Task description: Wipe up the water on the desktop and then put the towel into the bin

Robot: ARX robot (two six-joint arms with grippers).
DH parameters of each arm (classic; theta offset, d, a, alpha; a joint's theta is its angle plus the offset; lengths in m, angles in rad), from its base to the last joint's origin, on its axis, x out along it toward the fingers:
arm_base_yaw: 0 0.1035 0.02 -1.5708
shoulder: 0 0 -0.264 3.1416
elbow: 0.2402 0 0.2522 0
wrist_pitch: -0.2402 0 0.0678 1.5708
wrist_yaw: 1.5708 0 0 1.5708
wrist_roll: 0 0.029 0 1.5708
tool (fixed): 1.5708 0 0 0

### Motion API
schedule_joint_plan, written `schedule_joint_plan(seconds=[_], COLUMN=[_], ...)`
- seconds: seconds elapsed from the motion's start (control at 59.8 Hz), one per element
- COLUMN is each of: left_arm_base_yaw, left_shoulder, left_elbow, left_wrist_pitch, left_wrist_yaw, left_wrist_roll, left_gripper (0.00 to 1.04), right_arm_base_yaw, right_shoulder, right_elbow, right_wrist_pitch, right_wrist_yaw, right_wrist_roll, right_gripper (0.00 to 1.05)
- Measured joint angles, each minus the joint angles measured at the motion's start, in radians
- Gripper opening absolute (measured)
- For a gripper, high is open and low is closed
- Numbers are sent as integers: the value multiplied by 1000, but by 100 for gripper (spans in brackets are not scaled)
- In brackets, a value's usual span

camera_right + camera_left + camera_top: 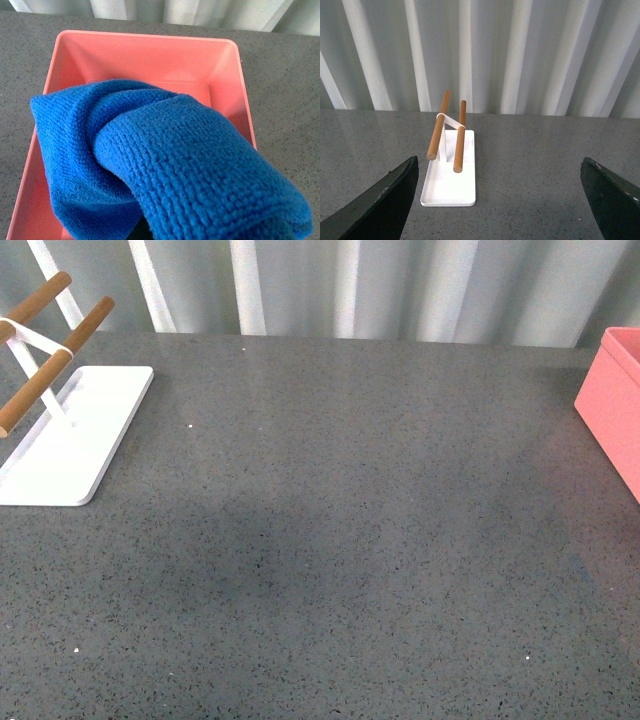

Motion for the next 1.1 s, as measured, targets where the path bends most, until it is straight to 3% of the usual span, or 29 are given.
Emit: schedule_joint_plan(seconds=[0.151,0.201,0.502,0.753,1.021,1.104], left_arm_base_yaw=[0,0,0,0,0,0], left_shoulder=[0,0,0,0,0,0], left_elbow=[0,0,0,0,0,0], left_wrist_pitch=[0,0,0,0,0,0], left_wrist_yaw=[0,0,0,0,0,0], left_wrist_roll=[0,0,0,0,0,0], left_gripper=[98,98,98,98,98,98], right_arm_base_yaw=[23,23,3,2,11,13], right_shoulder=[145,178,237,237,237,236], right_elbow=[35,36,116,132,174,187], right_wrist_pitch=[49,49,-51,-106,-142,-156], right_wrist_yaw=[137,157,180,191,187,138], right_wrist_roll=[-44,-53,-10,-25,-28,-5], right_gripper=[4,9,63,99,98,98])
